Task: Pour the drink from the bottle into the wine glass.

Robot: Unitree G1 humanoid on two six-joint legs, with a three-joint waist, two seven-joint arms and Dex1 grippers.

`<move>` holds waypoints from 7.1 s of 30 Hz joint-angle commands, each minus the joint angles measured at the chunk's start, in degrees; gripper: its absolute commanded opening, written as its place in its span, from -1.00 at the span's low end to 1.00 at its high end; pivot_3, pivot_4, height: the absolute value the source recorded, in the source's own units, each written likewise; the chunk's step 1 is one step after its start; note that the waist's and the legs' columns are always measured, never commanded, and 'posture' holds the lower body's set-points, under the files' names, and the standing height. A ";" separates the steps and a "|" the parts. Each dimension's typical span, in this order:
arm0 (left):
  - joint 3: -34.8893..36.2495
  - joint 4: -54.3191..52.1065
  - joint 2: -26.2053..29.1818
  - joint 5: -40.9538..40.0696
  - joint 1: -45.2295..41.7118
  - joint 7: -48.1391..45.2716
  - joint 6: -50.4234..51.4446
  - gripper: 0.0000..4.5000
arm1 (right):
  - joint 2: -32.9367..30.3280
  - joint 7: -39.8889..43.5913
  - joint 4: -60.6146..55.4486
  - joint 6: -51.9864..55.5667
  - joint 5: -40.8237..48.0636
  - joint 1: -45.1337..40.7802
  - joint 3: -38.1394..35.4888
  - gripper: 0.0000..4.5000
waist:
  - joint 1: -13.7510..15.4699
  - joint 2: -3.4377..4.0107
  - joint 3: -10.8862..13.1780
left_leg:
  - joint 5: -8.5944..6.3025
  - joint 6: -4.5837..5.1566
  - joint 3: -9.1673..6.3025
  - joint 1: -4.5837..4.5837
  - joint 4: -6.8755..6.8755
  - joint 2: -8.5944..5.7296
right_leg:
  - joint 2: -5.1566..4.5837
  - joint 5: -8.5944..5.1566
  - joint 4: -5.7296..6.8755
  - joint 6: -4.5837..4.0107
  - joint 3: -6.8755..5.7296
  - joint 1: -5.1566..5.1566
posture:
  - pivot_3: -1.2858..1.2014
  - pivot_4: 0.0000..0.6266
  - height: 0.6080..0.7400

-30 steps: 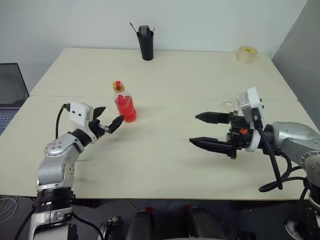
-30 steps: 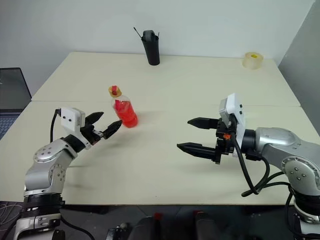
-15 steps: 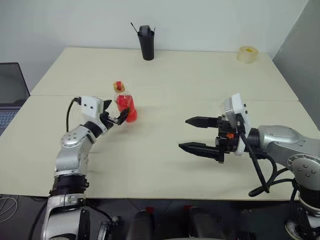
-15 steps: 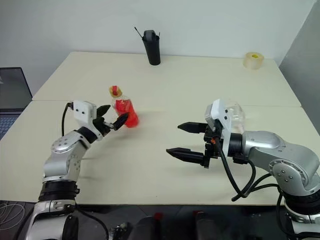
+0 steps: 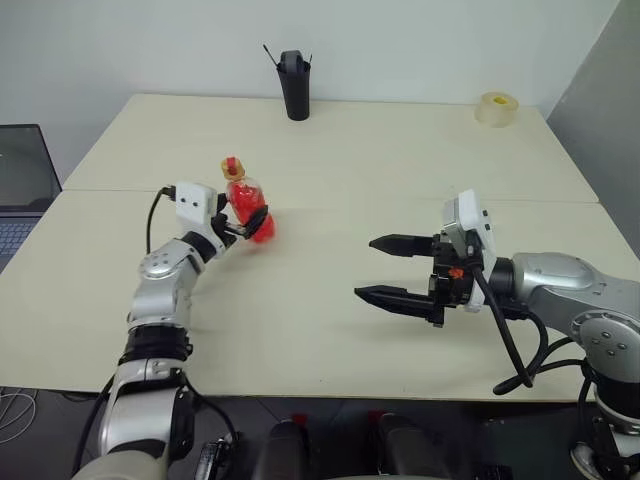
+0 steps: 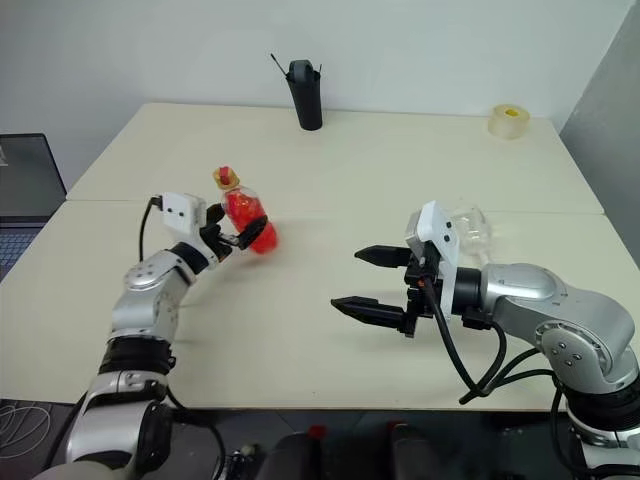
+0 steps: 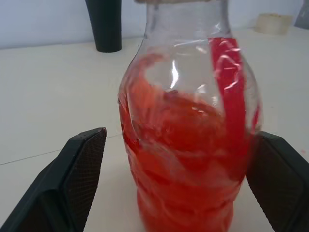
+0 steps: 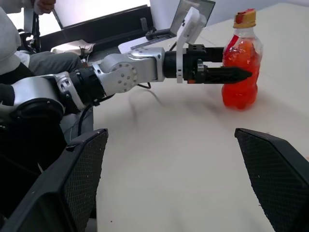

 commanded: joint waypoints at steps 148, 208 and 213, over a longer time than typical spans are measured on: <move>-22.60 -12.65 -13.65 2.93 -1.87 -23.39 -0.91 -0.32 | 39.50 -55.01 -19.43 38.18 -8.87 -8.62 -13.28 0.77 | -0.37 0.18 0.06 | 0.12 -0.17 -0.32 -0.26 -0.10 -0.10 | 0.03 -0.03 -0.03 -0.01 0.04 -0.14 | 0.03 -0.52 1.00; -22.52 -15.27 -12.74 2.39 -0.36 -22.70 0.15 -0.37 | 32.70 -58.81 -10.18 38.18 1.91 -10.28 -15.70 -0.46 | -0.38 0.18 0.06 | 0.12 -0.16 -0.34 -0.29 -0.12 -0.10 | 0.04 -0.04 -0.07 0.00 0.03 -0.14 | 0.03 -0.52 1.00; -23.38 -16.55 -13.06 1.48 -0.50 -24.83 0.49 -0.37 | 14.68 -36.29 -2.07 29.77 1.06 -14.42 -10.80 -0.46 | -0.36 0.19 0.07 | 0.11 -0.14 -0.36 -0.30 -0.13 -0.45 | 0.04 -0.03 -0.14 0.00 0.00 -0.13 | 0.03 -0.52 1.00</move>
